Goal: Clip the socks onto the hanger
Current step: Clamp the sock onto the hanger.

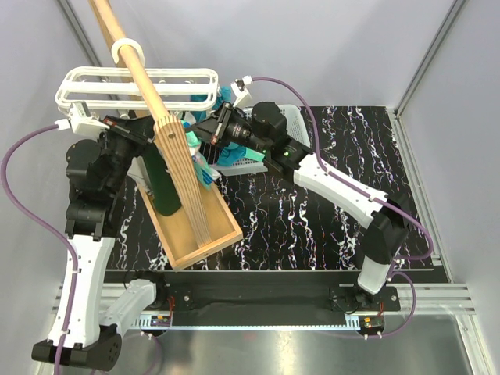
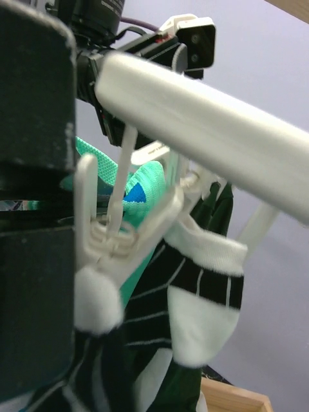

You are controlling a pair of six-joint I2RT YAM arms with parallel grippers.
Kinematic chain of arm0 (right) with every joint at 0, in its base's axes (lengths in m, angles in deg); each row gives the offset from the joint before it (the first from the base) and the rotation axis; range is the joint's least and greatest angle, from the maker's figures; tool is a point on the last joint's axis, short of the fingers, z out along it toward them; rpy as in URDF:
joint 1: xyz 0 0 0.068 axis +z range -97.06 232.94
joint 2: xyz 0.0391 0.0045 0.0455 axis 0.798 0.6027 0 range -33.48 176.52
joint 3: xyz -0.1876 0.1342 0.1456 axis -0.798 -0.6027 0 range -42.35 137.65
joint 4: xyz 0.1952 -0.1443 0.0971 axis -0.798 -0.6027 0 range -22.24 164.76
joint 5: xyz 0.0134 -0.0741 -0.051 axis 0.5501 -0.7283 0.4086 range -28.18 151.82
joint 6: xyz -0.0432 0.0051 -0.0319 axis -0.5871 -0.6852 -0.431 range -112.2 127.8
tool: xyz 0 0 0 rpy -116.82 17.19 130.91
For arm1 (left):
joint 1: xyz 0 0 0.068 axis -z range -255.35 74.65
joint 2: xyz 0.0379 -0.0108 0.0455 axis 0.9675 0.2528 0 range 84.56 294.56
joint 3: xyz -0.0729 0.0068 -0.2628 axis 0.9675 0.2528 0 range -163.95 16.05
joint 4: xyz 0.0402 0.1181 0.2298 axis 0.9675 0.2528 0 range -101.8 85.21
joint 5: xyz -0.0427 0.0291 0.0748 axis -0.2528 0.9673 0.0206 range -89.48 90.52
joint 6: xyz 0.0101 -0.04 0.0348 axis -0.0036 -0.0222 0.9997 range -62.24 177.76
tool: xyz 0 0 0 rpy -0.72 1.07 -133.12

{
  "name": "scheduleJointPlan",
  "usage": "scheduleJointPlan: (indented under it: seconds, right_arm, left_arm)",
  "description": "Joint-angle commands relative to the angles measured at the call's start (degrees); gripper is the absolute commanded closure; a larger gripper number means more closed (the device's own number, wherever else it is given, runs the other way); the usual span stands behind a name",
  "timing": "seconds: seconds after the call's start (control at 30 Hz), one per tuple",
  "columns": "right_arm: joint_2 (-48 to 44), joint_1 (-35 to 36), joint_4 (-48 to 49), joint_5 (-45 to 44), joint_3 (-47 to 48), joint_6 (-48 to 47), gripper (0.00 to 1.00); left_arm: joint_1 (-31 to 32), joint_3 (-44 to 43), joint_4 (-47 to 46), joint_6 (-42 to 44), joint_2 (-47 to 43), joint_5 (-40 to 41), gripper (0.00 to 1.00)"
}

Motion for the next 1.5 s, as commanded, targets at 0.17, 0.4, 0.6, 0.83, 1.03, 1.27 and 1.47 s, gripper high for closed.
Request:
scheduleJointPlan:
  seconds: [0.17, 0.4, 0.6, 0.83, 1.03, 1.27, 1.47]
  right_arm:
    - [-0.4, 0.9, 7.7, 4.1, 0.1, 5.5, 1.0]
    - [1.3, 0.9, 8.8, 6.1, 0.9, 8.7, 1.0]
    - [3.4, 1.0, 9.1, 6.8, 3.0, 8.9, 1.0]
    - [4.9, 0.6, 7.6, 7.6, 5.1, 7.6, 0.97]
    - [5.8, -0.3, 5.7, 7.9, 6.3, 5.3, 0.93]
    - [6.7, -1.7, -2.7, 6.8, 9.6, -4.1, 0.82]
    - [9.1, -2.6, -12.4, 7.8, 16.0, -11.5, 0.63]
  left_arm:
    - [0.2, 0.2, -1.7, -0.5, 1.1, -2.1, 1.0]
    - [0.2, 1.0, -3.0, -0.7, 1.3, -2.5, 1.0]
    - [0.3, 1.8, -2.9, 0.0, 0.3, -3.2, 0.89]
    - [0.2, 1.9, -0.3, 4.0, -3.4, -1.0, 0.22]
    - [0.2, 0.1, 6.7, 10.8, -7.1, 2.1, 0.09]
    - [0.2, -2.9, 12.8, 22.3, -18.4, 23.7, 0.16]
    - [0.2, -14.7, 17.1, 33.2, -12.7, 35.4, 0.18]
